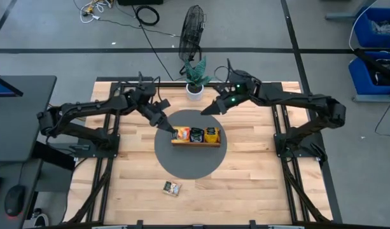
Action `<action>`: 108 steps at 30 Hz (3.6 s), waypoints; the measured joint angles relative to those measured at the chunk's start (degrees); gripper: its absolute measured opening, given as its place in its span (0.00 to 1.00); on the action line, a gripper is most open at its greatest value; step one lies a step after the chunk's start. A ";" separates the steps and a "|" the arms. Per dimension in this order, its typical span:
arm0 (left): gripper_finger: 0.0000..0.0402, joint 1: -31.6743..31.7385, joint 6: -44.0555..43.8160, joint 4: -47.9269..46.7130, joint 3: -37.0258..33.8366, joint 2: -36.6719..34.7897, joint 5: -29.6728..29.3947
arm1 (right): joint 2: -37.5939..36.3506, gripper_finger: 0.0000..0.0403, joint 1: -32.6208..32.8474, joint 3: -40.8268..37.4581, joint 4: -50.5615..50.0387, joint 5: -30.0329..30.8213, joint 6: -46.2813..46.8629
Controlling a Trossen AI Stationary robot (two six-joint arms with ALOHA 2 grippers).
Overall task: Pick & Place Tea
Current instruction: Put the yellow tea bag into the right section of the wooden organizer
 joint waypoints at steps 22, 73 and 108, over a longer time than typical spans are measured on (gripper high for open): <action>0.00 -6.44 -0.73 -0.66 0.00 0.00 -6.20 | 21.20 0.57 8.41 18.86 -12.09 -5.69 -11.74; 0.46 1.96 -3.33 23.64 0.07 -5.52 -16.14 | 2.88 0.00 9.42 20.48 -24.05 25.99 -22.57; 0.27 -1.19 5.93 37.21 0.02 -4.79 -44.32 | 7.12 0.00 12.57 20.55 3.22 49.94 -15.36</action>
